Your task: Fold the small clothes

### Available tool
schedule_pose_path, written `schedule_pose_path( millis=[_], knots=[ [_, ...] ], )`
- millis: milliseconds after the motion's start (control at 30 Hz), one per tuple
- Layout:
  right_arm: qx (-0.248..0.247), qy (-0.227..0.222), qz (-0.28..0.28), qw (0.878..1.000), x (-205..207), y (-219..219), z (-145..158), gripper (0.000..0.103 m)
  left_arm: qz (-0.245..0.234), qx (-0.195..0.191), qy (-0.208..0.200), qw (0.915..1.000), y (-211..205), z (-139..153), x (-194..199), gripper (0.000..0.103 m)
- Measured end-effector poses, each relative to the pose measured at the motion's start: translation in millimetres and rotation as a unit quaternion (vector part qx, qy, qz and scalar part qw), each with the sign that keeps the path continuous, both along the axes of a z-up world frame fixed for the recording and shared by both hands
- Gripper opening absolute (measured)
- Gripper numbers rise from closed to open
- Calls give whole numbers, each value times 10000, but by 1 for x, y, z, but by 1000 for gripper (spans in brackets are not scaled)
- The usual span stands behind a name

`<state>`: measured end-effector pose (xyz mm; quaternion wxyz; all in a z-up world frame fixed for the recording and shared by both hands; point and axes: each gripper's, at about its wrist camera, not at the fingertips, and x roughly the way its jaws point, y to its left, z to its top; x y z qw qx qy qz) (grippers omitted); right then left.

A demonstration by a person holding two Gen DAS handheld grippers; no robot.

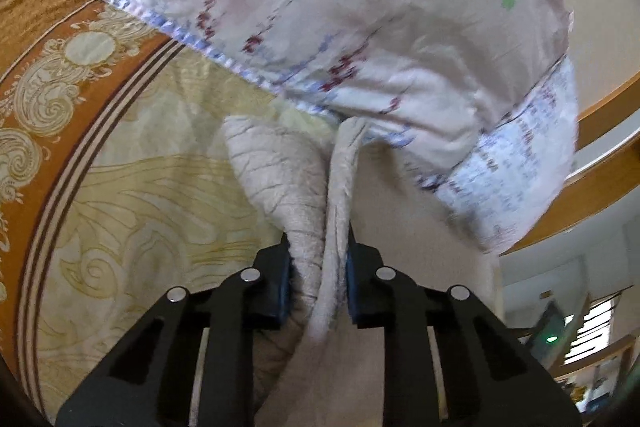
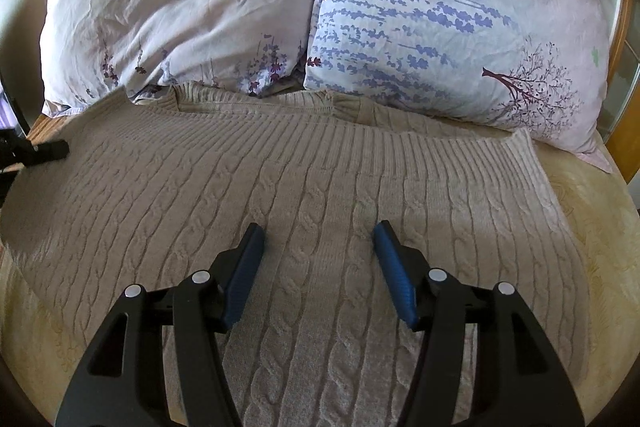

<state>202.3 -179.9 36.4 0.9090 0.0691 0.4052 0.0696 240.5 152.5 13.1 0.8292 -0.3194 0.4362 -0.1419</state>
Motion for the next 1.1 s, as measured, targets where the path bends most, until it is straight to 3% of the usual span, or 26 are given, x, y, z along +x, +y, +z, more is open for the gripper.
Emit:
schedule_pose_path(
  millis=[467, 667, 767, 933, 1033, 1100],
  knots=[
    [164, -33, 120, 9998, -1, -6, -2, 61, -326, -623, -615, 9956, -54, 58, -5, 17],
    [1363, -78, 159, 9905, -19, -61, 0, 63, -631, -854, -778, 9913, -107, 75, -6, 17],
    [1789, -248, -2, 9836, -35, -95, 2, 73, -876, -949, -790, 9885, -143, 79, -4, 17],
    [2303, -417, -383, 9715, -55, -154, -2, 77, -1401, -821, -712, 9841, -220, 70, -1, 17],
    [2860, -405, -719, 9547, -64, -193, -13, 77, -1652, -687, -552, 9823, -259, 52, -2, 17],
    [3393, -296, -895, 9359, -65, -217, -24, 77, -1832, -657, -321, 9804, -282, 34, 1, 20]
  ],
)
